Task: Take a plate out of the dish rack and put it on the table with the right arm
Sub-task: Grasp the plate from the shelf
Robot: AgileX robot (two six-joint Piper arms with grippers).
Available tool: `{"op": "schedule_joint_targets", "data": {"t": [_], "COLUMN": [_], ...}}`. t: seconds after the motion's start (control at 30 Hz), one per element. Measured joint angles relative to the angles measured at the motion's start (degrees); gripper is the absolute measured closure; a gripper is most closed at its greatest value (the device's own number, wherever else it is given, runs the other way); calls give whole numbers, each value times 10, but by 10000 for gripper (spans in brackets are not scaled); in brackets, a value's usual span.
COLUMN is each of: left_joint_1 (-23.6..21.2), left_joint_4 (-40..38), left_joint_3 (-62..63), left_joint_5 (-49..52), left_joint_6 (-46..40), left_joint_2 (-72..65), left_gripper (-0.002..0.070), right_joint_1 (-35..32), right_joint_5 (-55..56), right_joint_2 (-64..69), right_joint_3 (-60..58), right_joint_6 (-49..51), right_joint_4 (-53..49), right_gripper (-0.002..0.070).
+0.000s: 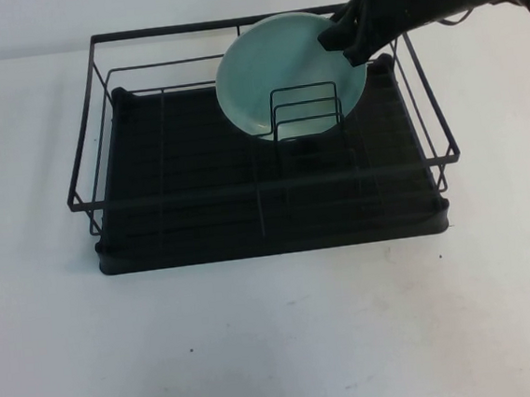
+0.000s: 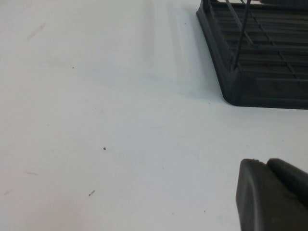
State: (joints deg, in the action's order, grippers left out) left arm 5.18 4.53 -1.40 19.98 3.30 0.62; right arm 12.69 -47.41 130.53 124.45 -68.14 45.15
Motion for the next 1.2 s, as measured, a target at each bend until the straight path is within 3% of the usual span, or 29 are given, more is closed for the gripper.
{"op": "schedule_joint_targets", "data": {"t": [0.37, 1.2], "left_joint_1": [0, 0], "left_joint_4": [0, 0], "left_joint_3": [0, 0], "left_joint_5": [0, 0], "left_joint_6": [0, 0], "left_joint_2": [0, 0], "left_gripper": [679, 679], "right_joint_1": [0, -5], "right_joint_5": [19, -11], "right_joint_2": [0, -95], "right_joint_3": [0, 1], "right_joint_6": [-10, 40], "right_joint_4": [1, -44], "right_gripper": [605, 641]}}
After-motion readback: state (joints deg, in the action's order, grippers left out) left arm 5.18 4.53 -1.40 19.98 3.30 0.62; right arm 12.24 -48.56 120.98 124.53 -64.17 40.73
